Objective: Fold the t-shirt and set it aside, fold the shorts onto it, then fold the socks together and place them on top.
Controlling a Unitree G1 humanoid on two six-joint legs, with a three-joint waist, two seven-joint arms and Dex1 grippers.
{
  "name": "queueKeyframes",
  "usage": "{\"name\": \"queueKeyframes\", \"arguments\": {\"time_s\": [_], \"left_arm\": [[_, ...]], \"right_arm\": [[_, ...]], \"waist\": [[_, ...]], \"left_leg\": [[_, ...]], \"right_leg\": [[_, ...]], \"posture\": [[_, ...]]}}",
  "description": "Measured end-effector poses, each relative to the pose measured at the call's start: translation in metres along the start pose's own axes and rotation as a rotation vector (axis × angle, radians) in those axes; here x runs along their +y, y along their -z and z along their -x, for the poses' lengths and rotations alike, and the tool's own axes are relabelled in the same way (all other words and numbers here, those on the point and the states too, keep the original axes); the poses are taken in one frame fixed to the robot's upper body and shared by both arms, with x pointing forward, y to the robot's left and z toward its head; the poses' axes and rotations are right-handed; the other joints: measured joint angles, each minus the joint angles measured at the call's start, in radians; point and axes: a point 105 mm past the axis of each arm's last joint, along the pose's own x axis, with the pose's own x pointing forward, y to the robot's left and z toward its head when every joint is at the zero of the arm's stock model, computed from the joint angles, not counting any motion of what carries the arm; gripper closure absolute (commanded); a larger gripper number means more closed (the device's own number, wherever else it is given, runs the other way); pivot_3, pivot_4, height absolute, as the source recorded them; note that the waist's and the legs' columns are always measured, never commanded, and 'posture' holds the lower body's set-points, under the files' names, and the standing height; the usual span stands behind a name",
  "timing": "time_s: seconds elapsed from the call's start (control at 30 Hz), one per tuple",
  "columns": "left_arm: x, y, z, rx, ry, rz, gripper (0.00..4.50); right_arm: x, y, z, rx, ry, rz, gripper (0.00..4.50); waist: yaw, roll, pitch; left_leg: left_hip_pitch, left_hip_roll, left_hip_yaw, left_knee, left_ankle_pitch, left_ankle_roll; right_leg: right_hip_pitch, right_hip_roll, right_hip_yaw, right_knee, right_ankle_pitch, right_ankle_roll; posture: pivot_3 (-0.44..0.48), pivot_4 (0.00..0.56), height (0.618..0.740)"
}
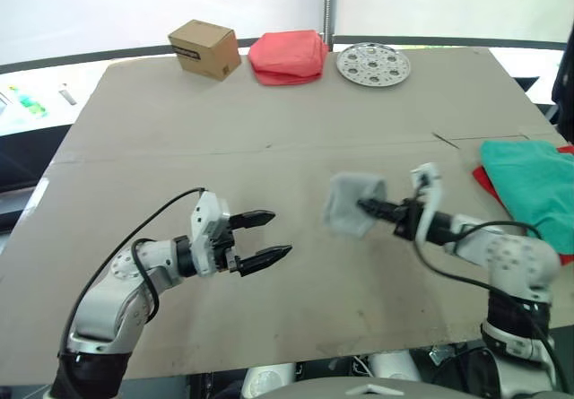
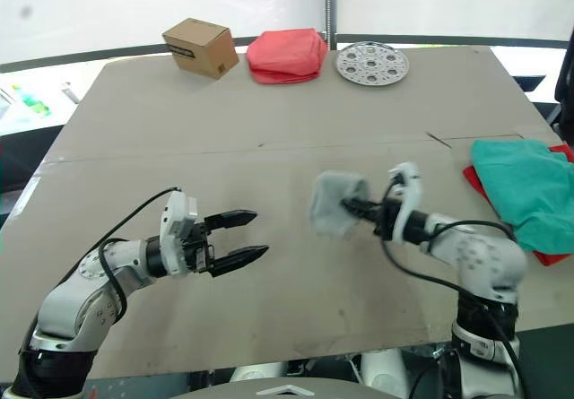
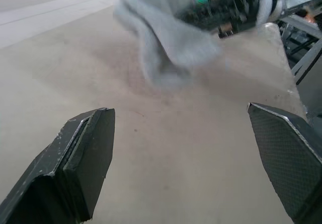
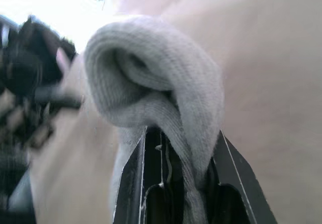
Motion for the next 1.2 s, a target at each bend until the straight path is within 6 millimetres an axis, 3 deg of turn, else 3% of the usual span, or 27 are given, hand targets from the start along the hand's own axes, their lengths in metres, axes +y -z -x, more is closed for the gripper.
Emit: {"name": "queueKeyframes", "arguments": {"time_s": [0.03,0.07,0.1,0.27,0.37,0.5,0.7,0.83,0.93,1.03,1.1,1.2], "left_arm": [[-0.001,-0.001,-0.001,-0.003,0.004,0.000,0.00],[-0.003,-0.006,-0.007,-0.026,0.029,-0.002,0.00],[-0.007,-0.016,-0.017,-0.055,0.068,-0.012,0.00],[-0.015,-0.048,-0.045,-0.151,0.164,-0.047,0.00],[-0.017,-0.059,-0.053,-0.174,0.193,-0.060,0.00],[-0.021,-0.071,-0.063,-0.194,0.226,-0.073,0.00],[-0.022,-0.074,-0.065,-0.195,0.236,-0.083,0.00],[-0.022,-0.071,-0.064,-0.189,0.232,-0.071,0.00],[-0.021,-0.066,-0.063,-0.178,0.224,-0.052,0.00],[-0.018,-0.062,-0.060,-0.156,0.201,-0.042,0.00],[-0.017,-0.059,-0.059,-0.147,0.180,-0.034,0.00],[-0.013,-0.056,-0.056,-0.140,0.152,-0.018,0.00]], "right_arm": [[-0.001,-0.003,0.002,-0.018,0.011,-0.003,4.47],[-0.010,-0.022,0.019,-0.129,0.091,-0.012,4.47],[-0.025,-0.054,0.055,-0.326,0.257,-0.017,4.47],[-0.055,-0.106,0.126,-0.666,0.620,-0.102,4.47],[-0.063,-0.115,0.139,-0.708,0.728,-0.148,4.47],[-0.102,-0.123,0.156,-0.714,0.943,-0.348,4.47],[-0.139,-0.103,0.159,-0.585,1.118,-0.547,1.91],[-0.134,-0.095,0.166,-0.526,1.187,-0.524,0.02],[-0.120,-0.092,0.182,-0.523,1.228,-0.443,0.02],[-0.104,-0.073,0.192,-0.511,1.209,-0.299,0.02],[-0.079,-0.058,0.208,-0.374,1.192,0.014,0.02],[-0.047,-0.046,0.201,-0.247,1.067,0.250,0.02]], "waist": [[0.001,0.000,0.000],[0.005,0.001,0.000],[0.001,0.002,0.000],[-0.009,0.004,0.000],[-0.017,0.003,-0.001],[-0.020,0.003,-0.001],[-0.019,0.003,-0.001],[-0.019,0.004,-0.002],[-0.013,0.004,-0.002],[-0.010,0.004,-0.003],[0.001,0.009,-0.004],[-0.010,0.007,-0.006]], "left_leg": [[0.000,0.000,0.000,0.000,0.000,0.000],[-0.001,0.000,0.000,0.000,0.000,0.000],[0.000,-0.001,0.000,0.000,0.004,-0.002],[0.001,-0.001,0.003,0.000,0.006,0.000],[0.005,0.000,0.008,-0.001,0.006,0.001],[0.006,0.000,0.012,0.000,0.006,0.001],[0.007,0.000,0.012,-0.001,0.006,0.001],[0.007,0.001,0.013,-0.001,0.006,0.001],[0.007,0.001,0.012,-0.001,0.006,0.001],[0.006,0.002,0.011,-0.001,0.006,0.001],[0.004,0.001,0.010,-0.001,0.005,0.003],[0.005,0.001,0.010,0.000,0.003,0.005]], "right_leg": [[0.000,0.000,0.000,0.000,0.000,0.000],[0.000,0.000,0.000,-0.001,0.000,0.000],[0.001,0.001,0.000,-0.001,0.000,0.000],[0.001,0.008,0.003,0.002,0.000,0.000],[0.001,0.010,0.009,0.004,0.000,0.001],[0.001,0.011,0.012,0.006,0.000,0.001],[0.001,0.013,0.014,0.006,0.000,0.001],[0.001,0.013,0.015,0.006,-0.001,0.001],[0.001,0.013,0.014,0.006,-0.002,0.004],[0.001,0.012,0.014,0.005,-0.003,0.005],[0.001,0.011,0.012,0.002,-0.003,0.006],[0.001,0.010,0.014,0.001,-0.004,0.007]], "posture": [[0.000,0.150,0.736],[0.000,0.150,0.736],[0.000,0.150,0.736],[0.000,0.150,0.736],[0.000,0.150,0.736],[0.000,0.150,0.736],[0.000,0.150,0.736],[0.000,0.150,0.736],[0.000,0.150,0.736],[0.000,0.150,0.736],[0.000,0.150,0.736],[0.000,0.150,0.736]]}}
